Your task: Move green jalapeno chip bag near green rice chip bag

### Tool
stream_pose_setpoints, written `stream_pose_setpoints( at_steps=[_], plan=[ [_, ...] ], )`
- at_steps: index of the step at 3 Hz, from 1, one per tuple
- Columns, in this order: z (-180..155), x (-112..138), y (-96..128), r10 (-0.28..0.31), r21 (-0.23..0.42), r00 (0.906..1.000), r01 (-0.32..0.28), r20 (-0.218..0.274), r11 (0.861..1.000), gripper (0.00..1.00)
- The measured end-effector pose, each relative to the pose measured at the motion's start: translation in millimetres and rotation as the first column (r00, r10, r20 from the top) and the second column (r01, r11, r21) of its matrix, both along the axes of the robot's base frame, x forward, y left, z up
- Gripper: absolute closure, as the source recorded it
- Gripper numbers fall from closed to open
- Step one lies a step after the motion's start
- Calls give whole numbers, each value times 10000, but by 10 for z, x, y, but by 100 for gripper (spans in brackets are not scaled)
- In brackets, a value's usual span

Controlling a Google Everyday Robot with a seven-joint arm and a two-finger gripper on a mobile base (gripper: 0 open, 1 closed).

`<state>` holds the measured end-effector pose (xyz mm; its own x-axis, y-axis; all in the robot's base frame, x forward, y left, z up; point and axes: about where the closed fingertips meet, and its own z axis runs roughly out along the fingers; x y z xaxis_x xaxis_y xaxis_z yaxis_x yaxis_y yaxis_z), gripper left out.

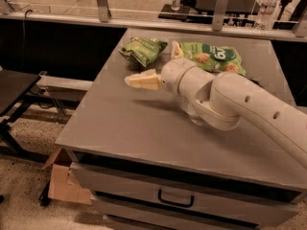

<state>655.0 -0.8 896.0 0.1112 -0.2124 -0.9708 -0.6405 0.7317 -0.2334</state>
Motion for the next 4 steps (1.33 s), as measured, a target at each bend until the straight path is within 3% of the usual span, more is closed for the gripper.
stream_pose_setpoints(
  at_steps=[1,2,3,4],
  plan=[
    [14,257,181,-110,-352,9998,117,182,9993,3],
    [-27,343,246,-125,-514,9999,131,109,9986,25],
    [-86,404,363,31,-643,10000,-32,-22,9979,57],
    [-98,422,397,128,-703,9999,-132,-58,9974,80]
  ],
)
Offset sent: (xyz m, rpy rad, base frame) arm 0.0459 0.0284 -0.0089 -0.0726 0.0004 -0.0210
